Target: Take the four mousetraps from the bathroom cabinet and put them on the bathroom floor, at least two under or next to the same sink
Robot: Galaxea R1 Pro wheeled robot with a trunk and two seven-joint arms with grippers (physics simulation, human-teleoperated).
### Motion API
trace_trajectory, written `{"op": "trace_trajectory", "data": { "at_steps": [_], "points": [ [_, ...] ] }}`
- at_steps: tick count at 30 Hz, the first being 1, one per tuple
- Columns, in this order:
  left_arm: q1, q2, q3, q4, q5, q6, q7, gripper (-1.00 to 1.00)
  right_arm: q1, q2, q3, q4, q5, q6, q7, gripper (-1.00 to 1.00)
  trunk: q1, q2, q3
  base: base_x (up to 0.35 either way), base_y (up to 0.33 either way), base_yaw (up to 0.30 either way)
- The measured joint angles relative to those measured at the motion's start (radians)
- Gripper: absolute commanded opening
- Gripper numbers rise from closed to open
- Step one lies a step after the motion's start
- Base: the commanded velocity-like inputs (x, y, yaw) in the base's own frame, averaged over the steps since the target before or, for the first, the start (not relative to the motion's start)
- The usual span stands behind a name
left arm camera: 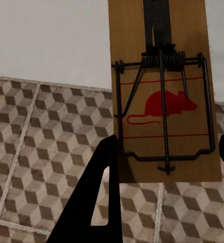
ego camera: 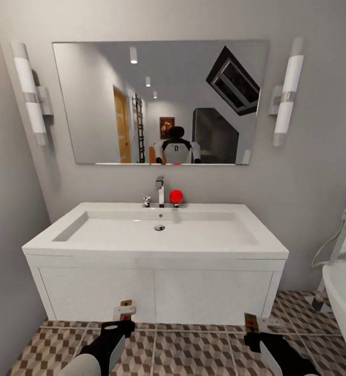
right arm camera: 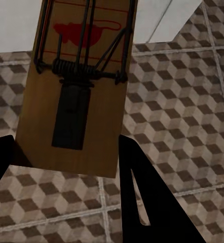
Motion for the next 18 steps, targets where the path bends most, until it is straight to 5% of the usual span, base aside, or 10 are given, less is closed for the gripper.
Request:
{"op": "trace_trajectory", "data": {
  "at_steps": [9, 18],
  "points": [
    [0.0, 0.0, 0.0, 0.001, 0.0, 0.0, -0.014, -1.0, 0.0, 0.0, 0.003, -0.002, 0.0, -0.056, -0.002, -1.0, 0.035, -0.063, -0.028, 0.0, 0.0, 0.0],
    [0.0, 0.0, -0.002, -0.002, -0.002, -0.003, -0.101, -1.0, 0.0, 0.002, 0.003, 0.01, 0.002, -0.092, -0.006, -1.0, 0.069, -0.126, -0.056, 0.0, 0.0, 0.0]
  ]
}}
